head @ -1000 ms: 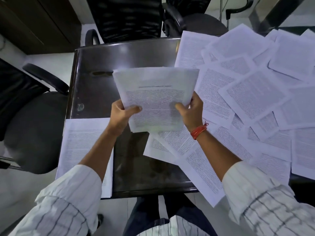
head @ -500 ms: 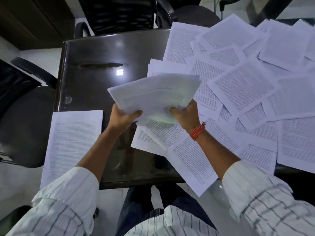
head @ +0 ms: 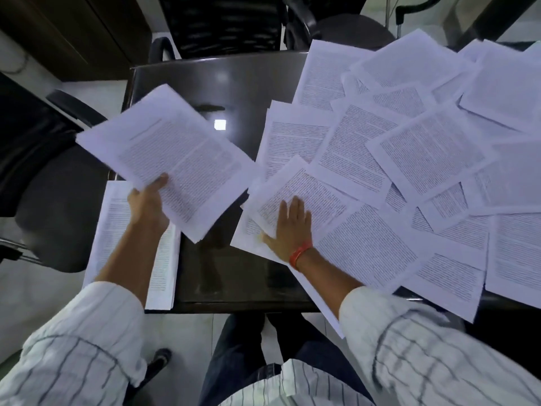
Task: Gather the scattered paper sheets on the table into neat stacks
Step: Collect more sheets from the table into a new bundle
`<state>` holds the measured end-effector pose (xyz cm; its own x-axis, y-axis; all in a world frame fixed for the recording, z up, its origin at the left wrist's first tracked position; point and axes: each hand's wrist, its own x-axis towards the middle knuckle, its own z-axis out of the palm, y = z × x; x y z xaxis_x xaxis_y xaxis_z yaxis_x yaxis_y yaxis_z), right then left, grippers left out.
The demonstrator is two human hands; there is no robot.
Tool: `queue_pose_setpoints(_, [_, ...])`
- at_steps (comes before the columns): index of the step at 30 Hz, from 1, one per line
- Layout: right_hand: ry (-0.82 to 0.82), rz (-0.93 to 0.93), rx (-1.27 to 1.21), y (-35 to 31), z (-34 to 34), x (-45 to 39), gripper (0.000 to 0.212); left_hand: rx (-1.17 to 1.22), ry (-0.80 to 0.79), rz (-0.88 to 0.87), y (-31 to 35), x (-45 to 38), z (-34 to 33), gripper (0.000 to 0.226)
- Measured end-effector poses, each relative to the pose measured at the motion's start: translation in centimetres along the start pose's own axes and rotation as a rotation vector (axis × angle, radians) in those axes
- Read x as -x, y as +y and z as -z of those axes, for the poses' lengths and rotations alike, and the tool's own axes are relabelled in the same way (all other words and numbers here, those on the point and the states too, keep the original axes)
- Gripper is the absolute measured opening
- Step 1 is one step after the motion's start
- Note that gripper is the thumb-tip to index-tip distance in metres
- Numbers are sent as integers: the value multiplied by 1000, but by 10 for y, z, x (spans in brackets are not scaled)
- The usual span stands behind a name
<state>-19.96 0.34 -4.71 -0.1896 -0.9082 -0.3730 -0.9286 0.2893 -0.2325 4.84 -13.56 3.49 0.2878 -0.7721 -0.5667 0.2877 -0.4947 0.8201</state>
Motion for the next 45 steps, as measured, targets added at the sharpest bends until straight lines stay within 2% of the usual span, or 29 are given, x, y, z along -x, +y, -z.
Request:
queue_pose_setpoints(2, [77,-20,1,-6,-12,6,86,21,-4,61,1,-2,18,58])
queue_pose_setpoints(4, [132,-42,-16,-5,-16,4,67,12,-3,88,1,1,25,61])
queue_pose_setpoints(7, [184,-4,73,-5,-14,0,50,-29,-2,90,-4,9,28,50])
queue_pose_setpoints(9, [194,35,54,-2,-5,-2,39,-61,-23,73,-9,15,28,34])
queue_pose_setpoints(11, [287,-54,-182,-1,12,-2,25,-95,-57,53,-12,20,31,23])
queue_pose_setpoints(14, [442,-249,-732,-9,49,-1,16,-163,-106,-13,-16,25,36,19])
queue_pose_setpoints(17, [653,-231,-985,-24,92,-1,11,-239,-186,-58,-21,30,45,19])
queue_pose_setpoints(19, [656,-180,-1027,-39,115,-3,12,-271,-260,-74,-27,36,43,18])
queue_pose_setpoints(21, [579,-142,-1019,-61,118,-3,16,-293,-333,-78,-36,46,36,17])
queue_pose_setpoints(24, [516,-76,-972,-102,98,4,19,-333,-472,-107,-51,65,19,20])
queue_pose_setpoints(27, [500,-117,-1026,-132,80,12,22,-373,-549,-145,-59,74,9,23])
queue_pose_setpoints(31, [487,-100,-1101,-158,64,20,49,-368,-478,-111,-63,80,-2,25])
queue_pose_setpoints(34, [423,-93,-1059,-165,47,19,76,-356,-549,-114,-58,86,-11,37])
queue_pose_setpoints(36, [308,-95,-1045,-166,44,19,83,-303,-596,-54,-57,87,-18,49])
queue_pose_setpoints(38, [218,-92,-1257,-161,56,29,75,-327,-570,-90,-58,85,-19,38])
queue_pose_setpoints(40, [174,-51,-1525,-143,67,37,55,-298,-496,-67,-57,80,-17,29])
queue_pose_setpoints(41, [218,-58,-1493,-126,69,41,55,-279,-474,-31,-57,75,-16,25])
queue_pose_setpoints(42, [307,-108,-1349,-108,67,42,61,-255,-464,-2,-53,72,-14,23])
queue_pose_setpoints(44, [493,-338,-913,-63,51,42,72,-195,-451,50,-48,64,-11,21])
queue_pose_setpoints(45, [499,-483,-710,-39,39,40,80,-176,-456,71,-47,59,-9,21])
